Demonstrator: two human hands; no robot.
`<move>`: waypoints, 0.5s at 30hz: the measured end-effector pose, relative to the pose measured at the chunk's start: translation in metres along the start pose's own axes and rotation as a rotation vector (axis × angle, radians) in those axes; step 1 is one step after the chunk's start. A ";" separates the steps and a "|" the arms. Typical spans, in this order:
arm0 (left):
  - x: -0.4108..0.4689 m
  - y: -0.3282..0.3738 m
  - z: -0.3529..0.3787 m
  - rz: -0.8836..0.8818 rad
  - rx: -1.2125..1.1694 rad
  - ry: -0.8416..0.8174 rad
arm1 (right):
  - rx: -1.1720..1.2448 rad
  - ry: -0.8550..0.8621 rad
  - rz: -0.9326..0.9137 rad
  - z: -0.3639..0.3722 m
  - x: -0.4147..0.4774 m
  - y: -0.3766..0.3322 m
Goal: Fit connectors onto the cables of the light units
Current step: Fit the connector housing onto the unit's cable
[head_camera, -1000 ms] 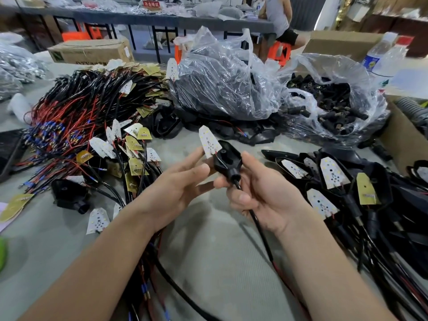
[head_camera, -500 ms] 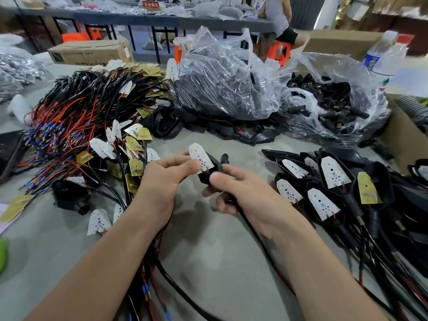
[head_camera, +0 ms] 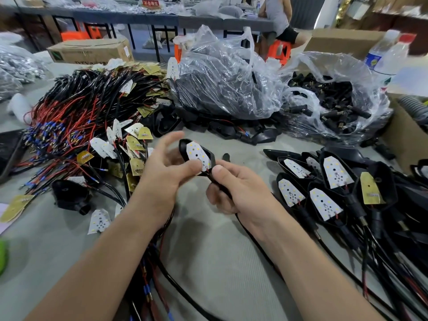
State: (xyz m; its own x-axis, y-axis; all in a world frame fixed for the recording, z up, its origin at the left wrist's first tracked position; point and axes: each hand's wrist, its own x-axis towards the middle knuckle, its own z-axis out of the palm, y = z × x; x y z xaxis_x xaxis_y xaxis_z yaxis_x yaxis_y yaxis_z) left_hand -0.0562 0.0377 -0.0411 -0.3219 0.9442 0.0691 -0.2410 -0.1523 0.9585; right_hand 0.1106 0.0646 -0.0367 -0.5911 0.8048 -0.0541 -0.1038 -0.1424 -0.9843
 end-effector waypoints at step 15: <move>0.000 0.003 0.007 -0.117 -0.015 0.008 | -0.486 0.315 -0.022 -0.009 0.005 0.011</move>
State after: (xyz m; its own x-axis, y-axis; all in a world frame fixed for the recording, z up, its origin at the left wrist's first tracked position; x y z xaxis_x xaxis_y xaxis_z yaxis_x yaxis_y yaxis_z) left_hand -0.0502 0.0390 -0.0365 -0.2976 0.9536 -0.0450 -0.2913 -0.0458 0.9555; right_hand 0.1137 0.0720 -0.0497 -0.3185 0.9479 -0.0073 0.3101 0.0969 -0.9458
